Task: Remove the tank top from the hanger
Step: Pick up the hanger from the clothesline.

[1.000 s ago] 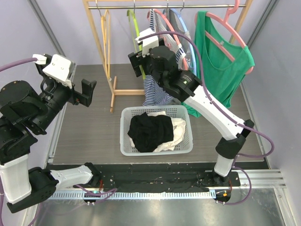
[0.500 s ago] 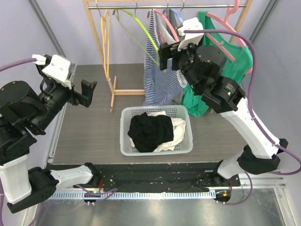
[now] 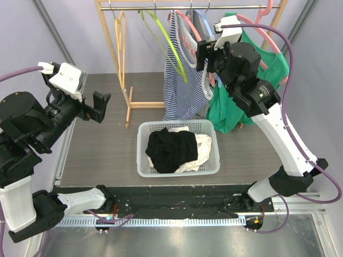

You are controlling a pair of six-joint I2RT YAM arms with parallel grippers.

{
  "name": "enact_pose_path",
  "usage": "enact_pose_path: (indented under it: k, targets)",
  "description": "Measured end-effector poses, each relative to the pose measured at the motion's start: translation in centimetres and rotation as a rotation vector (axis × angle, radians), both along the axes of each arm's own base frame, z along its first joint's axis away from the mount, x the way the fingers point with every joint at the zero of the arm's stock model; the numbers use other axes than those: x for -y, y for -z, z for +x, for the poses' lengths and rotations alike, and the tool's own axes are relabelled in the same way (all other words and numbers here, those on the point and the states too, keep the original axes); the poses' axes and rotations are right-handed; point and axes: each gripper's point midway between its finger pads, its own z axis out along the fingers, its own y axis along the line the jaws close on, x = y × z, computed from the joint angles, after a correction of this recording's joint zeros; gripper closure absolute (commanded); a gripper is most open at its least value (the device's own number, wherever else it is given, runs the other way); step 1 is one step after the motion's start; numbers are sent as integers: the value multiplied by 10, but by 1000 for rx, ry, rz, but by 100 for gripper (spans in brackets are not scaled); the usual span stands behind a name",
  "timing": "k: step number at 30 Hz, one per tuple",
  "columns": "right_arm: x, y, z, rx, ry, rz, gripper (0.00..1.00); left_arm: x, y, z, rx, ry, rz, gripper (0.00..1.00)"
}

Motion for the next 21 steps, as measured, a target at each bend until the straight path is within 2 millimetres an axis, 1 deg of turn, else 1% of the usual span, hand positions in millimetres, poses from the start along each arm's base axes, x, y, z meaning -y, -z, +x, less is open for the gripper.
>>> enact_pose_path:
  k: [4,5,7,8,9,10,12,13,18,21]
  targets:
    - [-3,4,1,-9,-19,3,37,0,0,1,-1,-3,0,4]
    - [-4,6,1,-14,-23,2,38,0,0,1,-1,-3,1,4]
    - [-6,11,3,-26,-27,2,38,0,0,1,-2,-3,1,4]
    - [-7,15,4,-34,-28,-3,36,1,0,1,-2,-2,2,4]
    - [-8,18,5,-42,-28,-6,29,1,0,1,-2,0,2,4]
    - [-9,22,7,-50,-27,-11,25,1,0,1,-3,1,2,4]
    - [-10,27,9,-62,-25,-15,17,2,0,1,-3,3,2,4]
    - [-11,28,9,-65,-25,-17,15,2,1,1,-3,3,3,4]
    - [-8,23,6,-57,-23,-2,13,2,1,1,-4,3,3,4]
    - [-6,13,0,-40,-31,25,13,1,1,2,-4,2,3,4]
